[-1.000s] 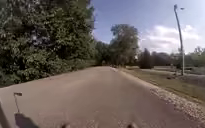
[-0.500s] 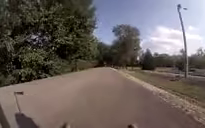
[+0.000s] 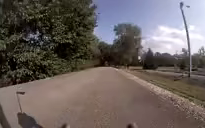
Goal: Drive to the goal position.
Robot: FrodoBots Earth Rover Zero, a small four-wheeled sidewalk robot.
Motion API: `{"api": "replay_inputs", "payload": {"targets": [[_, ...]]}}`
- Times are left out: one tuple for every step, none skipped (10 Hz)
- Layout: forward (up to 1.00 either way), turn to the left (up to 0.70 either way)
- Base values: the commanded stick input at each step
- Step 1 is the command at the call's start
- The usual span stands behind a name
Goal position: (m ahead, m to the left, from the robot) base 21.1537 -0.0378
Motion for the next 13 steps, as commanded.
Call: {"api": "replay_inputs", "payload": {"targets": [[0.7,0.0],[0.7,0.0],[0.7,0.0],[0.7,0.0],[0.7,0.0],[0.7,0.0],[0.7,0.0],[0.7,0.0],[0.7,0.0],[0.7,0.0],[0.7,0.0],[0.7,0.0],[0.7,0.0]]}}
